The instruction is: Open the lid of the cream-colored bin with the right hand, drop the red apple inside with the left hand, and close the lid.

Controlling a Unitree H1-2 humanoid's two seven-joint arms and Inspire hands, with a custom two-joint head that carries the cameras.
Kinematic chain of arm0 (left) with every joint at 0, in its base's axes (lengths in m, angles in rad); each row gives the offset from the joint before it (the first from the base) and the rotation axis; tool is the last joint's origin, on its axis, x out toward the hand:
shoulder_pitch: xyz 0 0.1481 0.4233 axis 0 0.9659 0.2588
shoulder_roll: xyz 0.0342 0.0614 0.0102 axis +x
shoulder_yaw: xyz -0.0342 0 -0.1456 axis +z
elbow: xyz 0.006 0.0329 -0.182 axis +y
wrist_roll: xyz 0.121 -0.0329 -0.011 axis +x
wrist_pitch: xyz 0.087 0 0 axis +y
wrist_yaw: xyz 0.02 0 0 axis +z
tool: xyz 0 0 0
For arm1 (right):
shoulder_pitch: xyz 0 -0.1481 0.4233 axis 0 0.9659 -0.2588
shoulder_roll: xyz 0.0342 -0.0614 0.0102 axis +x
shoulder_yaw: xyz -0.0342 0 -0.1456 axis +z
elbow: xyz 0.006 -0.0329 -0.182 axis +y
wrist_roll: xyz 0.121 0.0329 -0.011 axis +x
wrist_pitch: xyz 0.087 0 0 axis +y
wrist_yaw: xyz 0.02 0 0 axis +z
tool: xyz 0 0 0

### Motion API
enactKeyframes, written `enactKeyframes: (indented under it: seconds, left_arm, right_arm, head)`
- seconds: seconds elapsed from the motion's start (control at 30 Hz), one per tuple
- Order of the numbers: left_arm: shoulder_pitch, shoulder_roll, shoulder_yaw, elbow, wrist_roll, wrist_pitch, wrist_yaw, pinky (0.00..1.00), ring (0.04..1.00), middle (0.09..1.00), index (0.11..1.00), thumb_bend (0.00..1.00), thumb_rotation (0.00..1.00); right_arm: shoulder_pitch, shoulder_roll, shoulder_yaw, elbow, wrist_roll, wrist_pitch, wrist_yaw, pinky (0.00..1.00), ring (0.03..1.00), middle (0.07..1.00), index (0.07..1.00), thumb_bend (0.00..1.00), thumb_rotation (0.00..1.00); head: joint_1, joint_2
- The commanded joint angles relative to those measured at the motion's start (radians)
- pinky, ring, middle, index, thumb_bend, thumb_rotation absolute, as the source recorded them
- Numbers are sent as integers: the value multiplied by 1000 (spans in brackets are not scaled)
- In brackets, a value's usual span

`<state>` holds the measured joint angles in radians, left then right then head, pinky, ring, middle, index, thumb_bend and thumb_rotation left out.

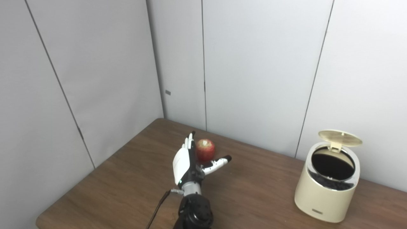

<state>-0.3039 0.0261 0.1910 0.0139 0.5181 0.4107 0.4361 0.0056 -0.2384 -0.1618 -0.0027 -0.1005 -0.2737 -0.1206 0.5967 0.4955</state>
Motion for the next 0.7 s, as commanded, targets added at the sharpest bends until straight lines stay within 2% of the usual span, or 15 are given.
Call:
enactKeyframes:
  seconds: [0.0, 0.13, 0.37, 0.6, 0.67]
  left_arm:
    - [-54, 22, -3, 15, 18, -10, 35, 959, 1000, 1000, 1000, 1000, 344]
    - [-72, 48, 1, 67, 2, -3, 36, 998, 1000, 1000, 1000, 1000, 328]
    - [-94, 111, 9, 166, -18, -14, 53, 1000, 1000, 1000, 1000, 1000, 348]
    - [-119, 134, 10, 224, -40, -59, 90, 1000, 1000, 1000, 1000, 1000, 320]
    - [-130, 145, -1, 243, -31, -55, 100, 1000, 1000, 1000, 1000, 1000, 325]
  right_arm:
    - [3, 1, 0, 24, 1, -2, 6, 616, 714, 749, 729, 313, 699]
    - [-6, -5, 6, 52, -7, -32, 10, 606, 706, 741, 727, 334, 718]
    - [-5, 9, 6, 54, -6, -22, 10, 589, 695, 733, 717, 382, 749]
    - [-7, 20, 10, 47, -11, -26, 7, 545, 662, 707, 694, 446, 786]
    - [-9, 23, 12, 44, -7, -23, 10, 532, 653, 698, 686, 476, 794]
  head:
    - [9, 3]
    - [0, 2]
    - [-5, -4]
    - [-22, -4]
    - [-26, -6]
